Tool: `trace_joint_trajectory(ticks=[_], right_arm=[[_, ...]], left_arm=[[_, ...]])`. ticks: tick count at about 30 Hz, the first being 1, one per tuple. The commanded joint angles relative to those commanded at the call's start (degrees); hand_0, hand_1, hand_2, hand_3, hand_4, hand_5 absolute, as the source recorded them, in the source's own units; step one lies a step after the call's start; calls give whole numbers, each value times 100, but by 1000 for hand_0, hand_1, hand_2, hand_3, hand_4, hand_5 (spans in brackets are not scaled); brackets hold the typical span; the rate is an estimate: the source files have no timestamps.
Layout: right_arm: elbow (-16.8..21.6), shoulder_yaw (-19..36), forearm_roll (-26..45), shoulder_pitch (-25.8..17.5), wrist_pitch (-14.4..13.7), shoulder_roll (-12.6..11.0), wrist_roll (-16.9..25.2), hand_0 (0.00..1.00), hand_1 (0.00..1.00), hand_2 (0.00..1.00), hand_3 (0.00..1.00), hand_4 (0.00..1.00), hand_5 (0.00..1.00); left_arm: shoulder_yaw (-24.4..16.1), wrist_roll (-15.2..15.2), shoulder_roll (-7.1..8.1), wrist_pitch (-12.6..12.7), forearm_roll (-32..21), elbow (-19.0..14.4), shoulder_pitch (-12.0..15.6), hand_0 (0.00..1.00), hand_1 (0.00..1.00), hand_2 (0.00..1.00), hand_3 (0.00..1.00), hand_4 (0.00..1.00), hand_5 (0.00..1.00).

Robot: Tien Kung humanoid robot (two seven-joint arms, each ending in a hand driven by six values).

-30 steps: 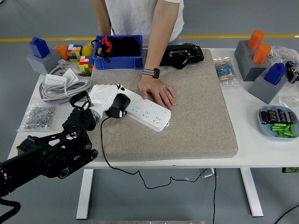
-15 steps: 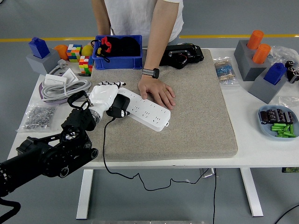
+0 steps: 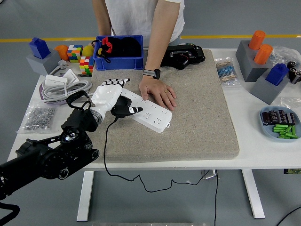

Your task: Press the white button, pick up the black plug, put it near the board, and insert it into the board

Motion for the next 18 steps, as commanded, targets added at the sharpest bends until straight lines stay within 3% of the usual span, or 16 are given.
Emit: trace_joint_trajectory(ticks=[4, 5, 6, 11, 12, 18], right_arm=[[6, 31, -11, 3, -3, 10, 4, 583, 496, 510, 525, 636, 321], [4, 36, -11, 2, -3, 10, 5, 583, 496, 510, 525, 636, 321], [3, 43, -13, -2, -1, 9, 3, 583, 495, 510, 525, 636, 321], [-2, 83, -20, -18, -2, -1, 9, 583, 495, 510, 525, 636, 321], [-3, 93, -21, -19, -2, 0, 11, 583, 496, 510, 525, 636, 321], [-1, 124, -12, 2, -2, 9, 14, 582, 495, 510, 525, 636, 320]], left_arm=[[-293, -938, 352, 586, -159, -586, 392, 988, 998, 998, 980, 998, 796], [-344, -1120, 439, 633, -207, -677, 482, 988, 998, 998, 980, 998, 796], [-398, -1379, 553, 662, -268, -775, 600, 950, 952, 891, 872, 904, 667], [-519, -2543, 1001, 598, -388, -935, 1058, 950, 952, 891, 872, 904, 667], [-516, -2674, 1048, 596, -359, -924, 1120, 941, 939, 843, 854, 836, 637], [-472, -2746, 1132, 466, -151, -811, 1311, 961, 948, 856, 864, 803, 611]])
